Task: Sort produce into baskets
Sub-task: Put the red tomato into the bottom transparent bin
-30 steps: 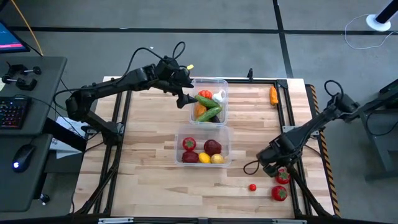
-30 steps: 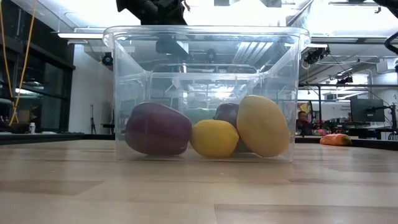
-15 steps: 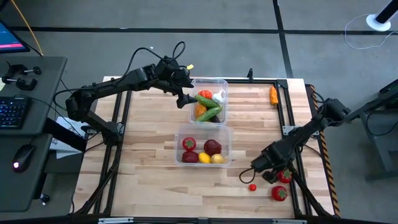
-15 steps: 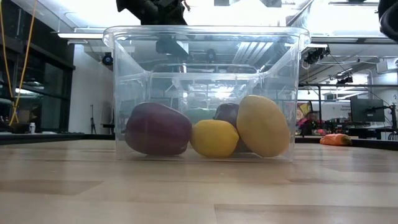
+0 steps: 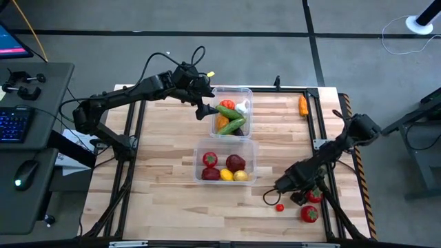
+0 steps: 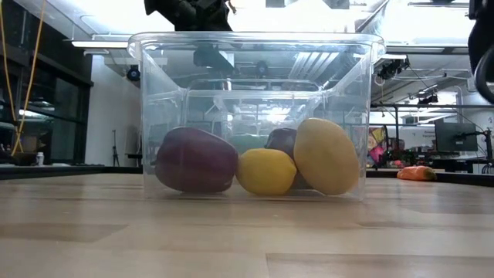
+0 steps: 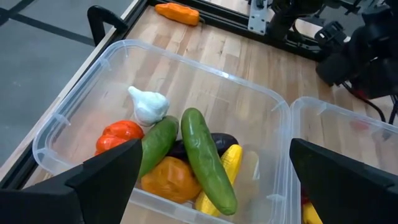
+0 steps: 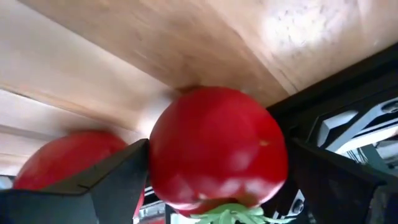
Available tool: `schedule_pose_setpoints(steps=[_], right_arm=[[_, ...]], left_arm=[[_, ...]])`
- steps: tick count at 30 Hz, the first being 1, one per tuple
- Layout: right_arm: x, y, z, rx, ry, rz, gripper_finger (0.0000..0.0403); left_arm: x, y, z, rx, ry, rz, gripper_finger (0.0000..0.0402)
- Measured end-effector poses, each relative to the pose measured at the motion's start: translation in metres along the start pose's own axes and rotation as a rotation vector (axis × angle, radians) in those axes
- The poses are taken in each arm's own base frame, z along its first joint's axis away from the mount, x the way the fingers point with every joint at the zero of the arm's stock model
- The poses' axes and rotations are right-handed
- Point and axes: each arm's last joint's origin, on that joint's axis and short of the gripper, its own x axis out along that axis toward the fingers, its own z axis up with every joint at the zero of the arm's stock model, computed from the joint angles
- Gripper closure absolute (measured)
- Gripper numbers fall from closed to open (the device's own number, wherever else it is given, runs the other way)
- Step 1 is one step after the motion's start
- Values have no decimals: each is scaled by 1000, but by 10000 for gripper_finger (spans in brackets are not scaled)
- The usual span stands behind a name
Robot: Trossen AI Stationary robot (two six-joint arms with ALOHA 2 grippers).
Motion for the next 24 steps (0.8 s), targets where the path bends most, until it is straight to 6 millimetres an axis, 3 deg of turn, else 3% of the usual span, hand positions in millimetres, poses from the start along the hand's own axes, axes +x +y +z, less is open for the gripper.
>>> schedule_pose_setpoints(steps=[9,14,18,24], right_arm=[[9,3,7,-32,59,-33,38],[-2,7,0,-72,52,-17,78],[-31,8,-16,-133,-27,-44,124],[-111,-13,-48,-118,-356,-150,138]], left_arm=[[0,0,0,1,0,3,9],[0,0,0,1,0,13,9],[-1,3,0,-1,-1,74,9],[-5,16,4,-28,-43,120,9]])
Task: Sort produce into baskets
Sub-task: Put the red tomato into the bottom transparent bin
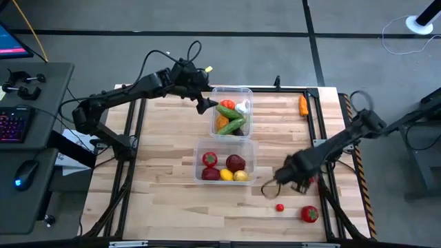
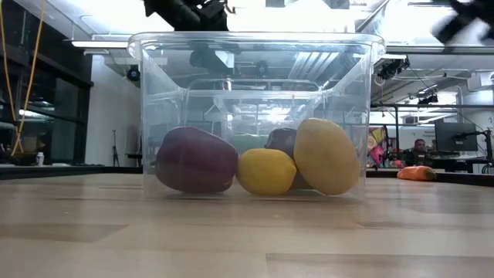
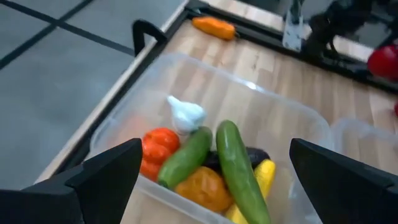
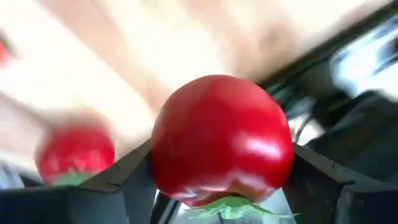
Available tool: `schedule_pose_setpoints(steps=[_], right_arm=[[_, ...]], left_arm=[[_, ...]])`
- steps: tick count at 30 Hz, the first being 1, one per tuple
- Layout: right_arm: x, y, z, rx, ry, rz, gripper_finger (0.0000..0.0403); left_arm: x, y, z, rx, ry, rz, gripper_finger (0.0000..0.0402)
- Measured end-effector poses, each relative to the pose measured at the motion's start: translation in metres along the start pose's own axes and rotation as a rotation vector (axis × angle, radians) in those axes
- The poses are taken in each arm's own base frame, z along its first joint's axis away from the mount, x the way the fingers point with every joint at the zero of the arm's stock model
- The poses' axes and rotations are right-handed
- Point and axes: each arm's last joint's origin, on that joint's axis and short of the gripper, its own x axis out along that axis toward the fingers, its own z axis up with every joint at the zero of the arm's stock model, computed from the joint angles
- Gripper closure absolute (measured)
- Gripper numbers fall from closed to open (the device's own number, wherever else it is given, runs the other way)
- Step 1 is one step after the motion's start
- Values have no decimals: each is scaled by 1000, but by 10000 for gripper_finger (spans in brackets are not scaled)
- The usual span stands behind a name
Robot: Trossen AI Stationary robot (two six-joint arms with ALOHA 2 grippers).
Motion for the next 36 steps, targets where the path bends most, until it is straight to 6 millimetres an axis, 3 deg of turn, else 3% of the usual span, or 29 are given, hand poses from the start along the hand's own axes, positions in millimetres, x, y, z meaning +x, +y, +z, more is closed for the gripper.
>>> schedule_pose_setpoints(steps=[4,7,12,16,21,33,36], right_arm=[[-50,-30,1,236,-383,154,132],[-76,-51,2,381,-641,257,132],[-103,-54,21,325,-920,538,131],[-106,-35,49,160,-998,682,131],[-109,-25,73,90,-1046,734,130],[-105,-17,89,-1,-1052,701,129],[-103,-14,94,-5,-1029,711,113]], left_arm=[[-1,5,3,-29,-35,-5,9],[-1,5,5,-42,-49,-7,9],[-1,5,5,-44,-48,-9,9],[-1,3,4,-48,-46,-13,9],[-1,3,4,-70,-37,-14,9],[-1,3,4,-94,-40,-15,9],[-1,3,4,-93,-40,-15,9]])
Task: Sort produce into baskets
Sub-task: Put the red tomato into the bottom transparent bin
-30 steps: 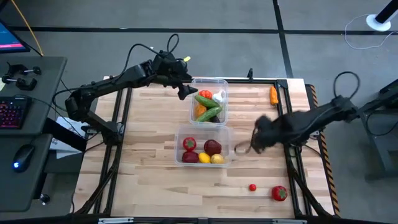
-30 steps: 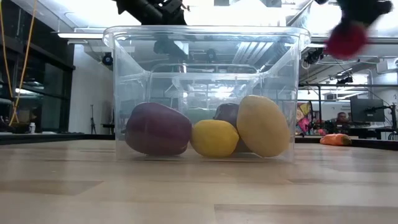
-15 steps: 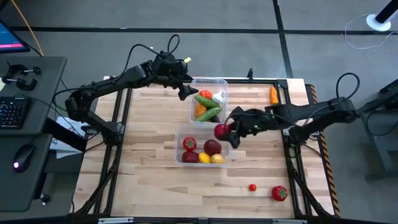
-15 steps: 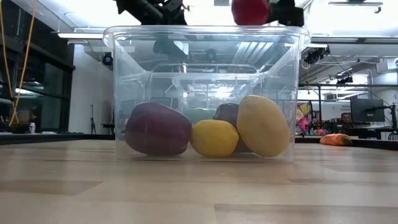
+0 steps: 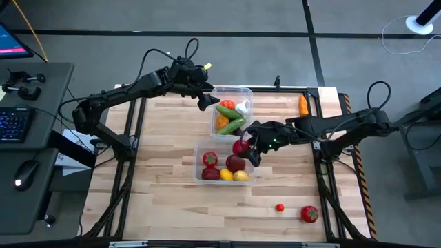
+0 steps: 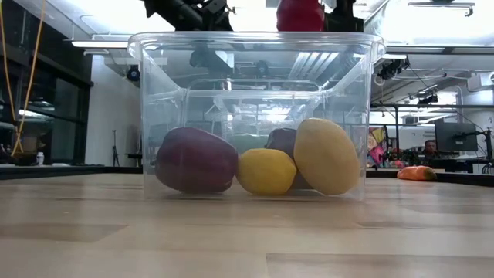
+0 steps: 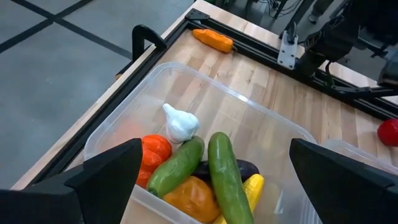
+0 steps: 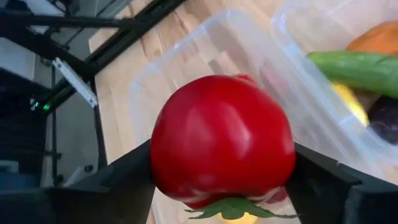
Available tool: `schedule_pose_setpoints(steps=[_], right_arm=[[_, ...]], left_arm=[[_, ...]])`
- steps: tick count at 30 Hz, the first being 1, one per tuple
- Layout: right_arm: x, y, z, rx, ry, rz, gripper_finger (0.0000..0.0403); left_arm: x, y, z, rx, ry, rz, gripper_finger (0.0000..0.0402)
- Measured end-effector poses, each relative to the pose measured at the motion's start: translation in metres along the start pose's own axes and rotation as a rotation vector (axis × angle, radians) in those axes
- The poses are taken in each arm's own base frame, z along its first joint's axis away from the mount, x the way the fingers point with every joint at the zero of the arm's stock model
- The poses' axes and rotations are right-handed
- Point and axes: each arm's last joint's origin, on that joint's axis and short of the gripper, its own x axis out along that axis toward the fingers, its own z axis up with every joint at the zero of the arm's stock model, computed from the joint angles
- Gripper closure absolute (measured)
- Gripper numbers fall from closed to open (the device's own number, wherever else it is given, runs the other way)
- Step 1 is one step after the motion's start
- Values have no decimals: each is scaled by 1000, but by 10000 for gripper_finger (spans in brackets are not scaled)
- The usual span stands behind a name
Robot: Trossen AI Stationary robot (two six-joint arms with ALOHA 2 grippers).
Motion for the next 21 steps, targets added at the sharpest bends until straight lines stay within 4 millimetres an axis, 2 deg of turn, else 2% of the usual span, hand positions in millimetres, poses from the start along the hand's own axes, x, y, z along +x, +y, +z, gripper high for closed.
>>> schedule_pose_setpoints(steps=[5,7,11,16,19,21], right_arm=[[10,-1,-2,-22,37,-1,32],[10,-4,1,-38,35,-3,12],[3,-13,10,-23,34,29,27],[-17,-25,19,65,27,65,36],[-34,-30,10,117,97,21,36],[-43,-32,-7,152,212,-55,36]], left_arm=[[0,-1,0,1,0,-2,9],[0,-1,0,1,0,-2,9],[0,-1,0,1,0,-2,9],[0,-1,0,1,0,-2,9],[0,-1,0,2,-1,-1,9],[0,-1,0,2,-1,-1,9]])
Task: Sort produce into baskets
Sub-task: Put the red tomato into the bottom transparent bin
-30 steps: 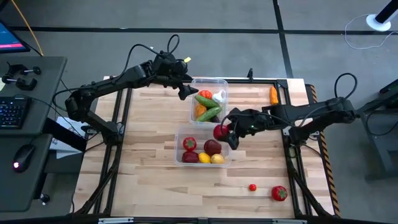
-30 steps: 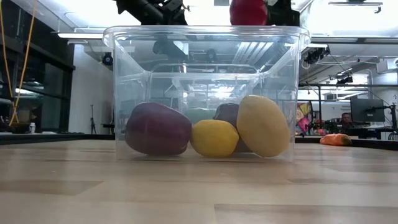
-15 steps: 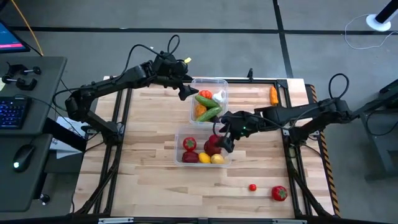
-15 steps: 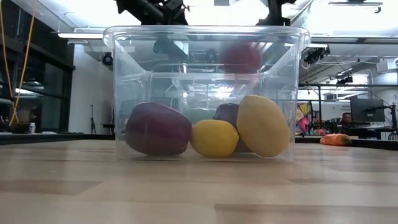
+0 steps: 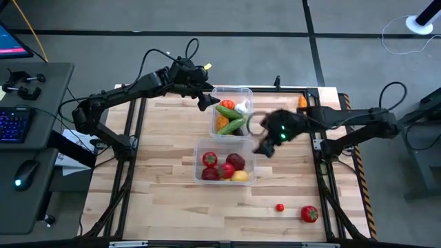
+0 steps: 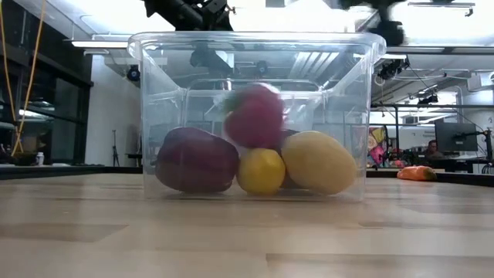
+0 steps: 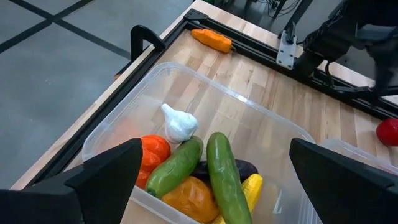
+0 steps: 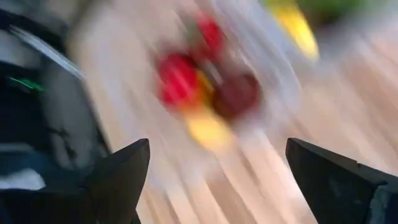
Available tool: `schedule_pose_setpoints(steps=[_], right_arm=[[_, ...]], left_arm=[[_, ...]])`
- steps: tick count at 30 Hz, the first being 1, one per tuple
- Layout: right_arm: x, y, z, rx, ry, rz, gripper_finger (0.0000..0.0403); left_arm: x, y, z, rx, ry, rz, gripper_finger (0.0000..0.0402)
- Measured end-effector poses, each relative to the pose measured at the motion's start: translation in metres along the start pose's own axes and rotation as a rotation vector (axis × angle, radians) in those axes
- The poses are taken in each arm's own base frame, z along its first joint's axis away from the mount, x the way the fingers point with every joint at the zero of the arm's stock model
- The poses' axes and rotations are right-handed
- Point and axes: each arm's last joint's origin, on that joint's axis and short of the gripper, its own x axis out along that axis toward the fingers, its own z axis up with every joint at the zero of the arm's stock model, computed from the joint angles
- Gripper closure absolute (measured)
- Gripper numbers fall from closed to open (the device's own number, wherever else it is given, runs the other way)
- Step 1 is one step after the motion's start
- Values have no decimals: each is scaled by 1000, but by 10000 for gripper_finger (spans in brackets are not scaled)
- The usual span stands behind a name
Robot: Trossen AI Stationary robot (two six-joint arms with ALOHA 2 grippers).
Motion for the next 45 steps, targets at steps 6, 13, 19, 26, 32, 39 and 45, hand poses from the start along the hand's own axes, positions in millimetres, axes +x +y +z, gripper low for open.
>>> schedule_pose_setpoints(steps=[6,13,19,26,32,39,45], right_arm=[[6,-7,-65,80,351,-288,36],[51,-6,-141,347,581,-247,36],[70,-15,-190,489,825,-257,36],[77,-19,-205,478,893,-321,36],[96,-17,-212,479,956,-358,36],[119,-20,-221,470,1005,-417,36],[133,-23,-228,454,1035,-446,36]], left_arm=[[0,0,0,1,-5,0,9],[0,0,3,5,-25,-2,9],[0,-1,5,16,-48,-4,9],[0,-1,7,21,-68,-6,9],[0,-1,7,21,-67,-6,9],[0,-1,7,21,-67,-6,9],[0,-1,8,23,-77,-7,9]])
